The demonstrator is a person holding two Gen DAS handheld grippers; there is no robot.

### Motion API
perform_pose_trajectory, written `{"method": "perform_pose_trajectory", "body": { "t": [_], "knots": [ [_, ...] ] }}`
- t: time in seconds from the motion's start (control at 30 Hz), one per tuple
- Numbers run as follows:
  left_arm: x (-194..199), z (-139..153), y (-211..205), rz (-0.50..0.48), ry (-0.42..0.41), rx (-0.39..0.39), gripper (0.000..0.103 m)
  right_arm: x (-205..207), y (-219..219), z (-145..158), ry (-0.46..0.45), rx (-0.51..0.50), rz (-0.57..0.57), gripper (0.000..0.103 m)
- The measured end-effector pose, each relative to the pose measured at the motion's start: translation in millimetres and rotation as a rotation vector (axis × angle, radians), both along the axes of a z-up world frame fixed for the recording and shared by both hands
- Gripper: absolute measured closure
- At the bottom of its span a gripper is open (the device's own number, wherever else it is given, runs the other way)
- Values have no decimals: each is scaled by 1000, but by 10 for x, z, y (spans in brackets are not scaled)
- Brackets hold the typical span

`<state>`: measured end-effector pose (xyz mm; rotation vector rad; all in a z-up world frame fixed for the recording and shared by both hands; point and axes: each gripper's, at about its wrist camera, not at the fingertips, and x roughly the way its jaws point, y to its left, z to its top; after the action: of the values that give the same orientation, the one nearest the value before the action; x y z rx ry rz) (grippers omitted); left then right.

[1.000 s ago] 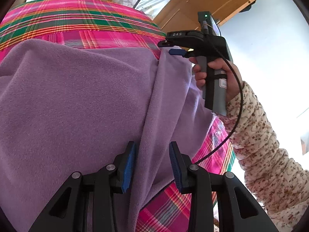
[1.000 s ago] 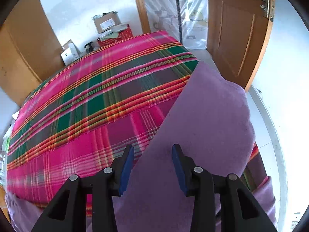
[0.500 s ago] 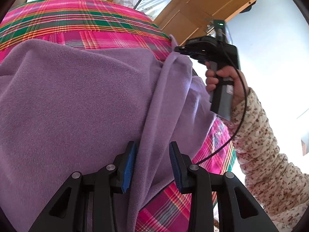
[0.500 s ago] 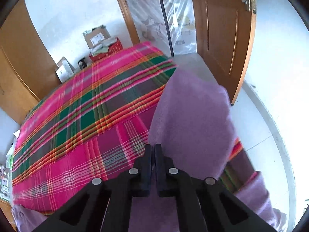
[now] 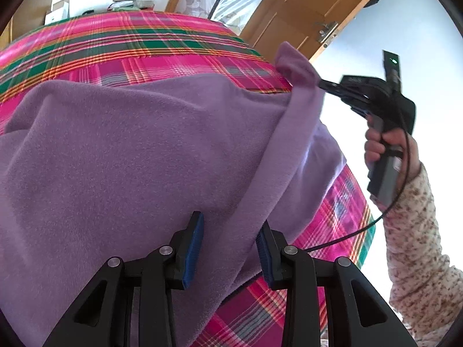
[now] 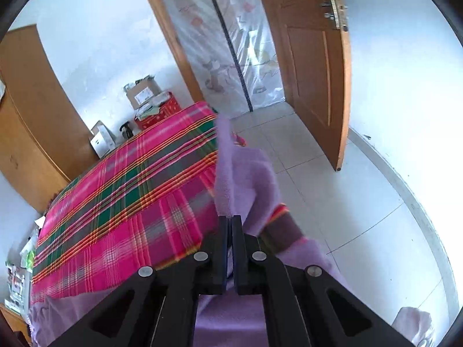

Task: Fold clothes
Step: 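Lift the pants fabric with the right gripper while the left gripper stays open beside it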

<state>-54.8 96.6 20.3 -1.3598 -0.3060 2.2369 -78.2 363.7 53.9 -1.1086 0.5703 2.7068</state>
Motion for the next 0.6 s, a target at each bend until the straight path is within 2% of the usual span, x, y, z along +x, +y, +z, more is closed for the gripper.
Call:
{"method": "perform_pose_trajectory", "body": {
  "t": [0.17, 0.23, 0.37, 0.6],
  "knots": [
    [-47, -9, 103, 24, 34, -73, 66, 321, 173, 8, 31, -3, -40, 101],
    [78, 36, 95, 30, 58, -107, 66, 421, 210, 4, 37, 3, -55, 101],
    [119, 28, 101, 32, 63, -122, 66, 612, 289, -87, 30, -21, -76, 101],
    [150, 36, 62, 50, 67, -110, 91, 866, 383, -232, 31, -54, -106, 101]
  ]
}}
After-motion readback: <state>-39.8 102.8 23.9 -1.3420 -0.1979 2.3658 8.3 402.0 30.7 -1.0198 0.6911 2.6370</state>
